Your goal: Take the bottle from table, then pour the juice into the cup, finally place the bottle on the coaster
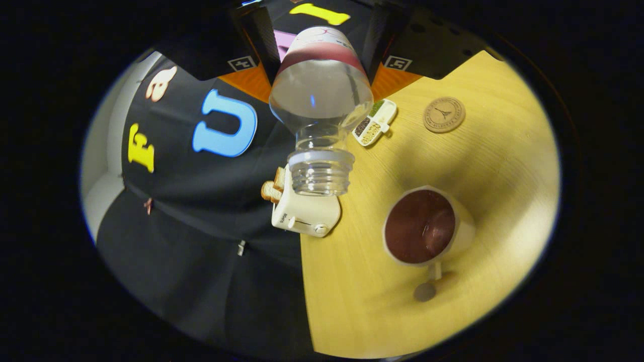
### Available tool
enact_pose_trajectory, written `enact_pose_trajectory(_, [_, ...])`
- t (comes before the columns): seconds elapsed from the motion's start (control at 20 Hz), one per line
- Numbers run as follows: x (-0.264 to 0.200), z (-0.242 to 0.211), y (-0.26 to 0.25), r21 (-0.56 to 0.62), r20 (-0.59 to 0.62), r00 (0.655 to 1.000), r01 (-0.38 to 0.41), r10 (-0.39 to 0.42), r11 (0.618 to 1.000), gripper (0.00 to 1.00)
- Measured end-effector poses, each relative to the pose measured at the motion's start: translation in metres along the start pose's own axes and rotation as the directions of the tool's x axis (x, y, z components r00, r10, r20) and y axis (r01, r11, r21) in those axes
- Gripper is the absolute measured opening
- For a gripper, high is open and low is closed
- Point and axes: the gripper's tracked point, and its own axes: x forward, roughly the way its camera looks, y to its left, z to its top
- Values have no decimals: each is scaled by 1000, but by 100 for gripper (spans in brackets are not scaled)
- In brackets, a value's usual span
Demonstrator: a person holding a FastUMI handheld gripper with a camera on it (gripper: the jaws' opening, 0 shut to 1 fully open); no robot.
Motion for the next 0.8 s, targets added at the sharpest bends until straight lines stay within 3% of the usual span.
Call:
enact_pose_trajectory(0.15, [-10,-18,-3,243,-26,1000,2,5,970,76])
enact_pose_trajectory(0.35, [-21,-34,-3,554,-1,999,-28,34,832,76])
enact_pose_trajectory(0.45, [-22,-45,0,687,1,999,-25,34,726,76])
enact_pose_trajectory(0.55, [-21,-53,3,801,22,999,-34,27,597,77])
enact_pose_trajectory(0.8, [-20,-90,-12,972,-29,995,51,-100,228,76])
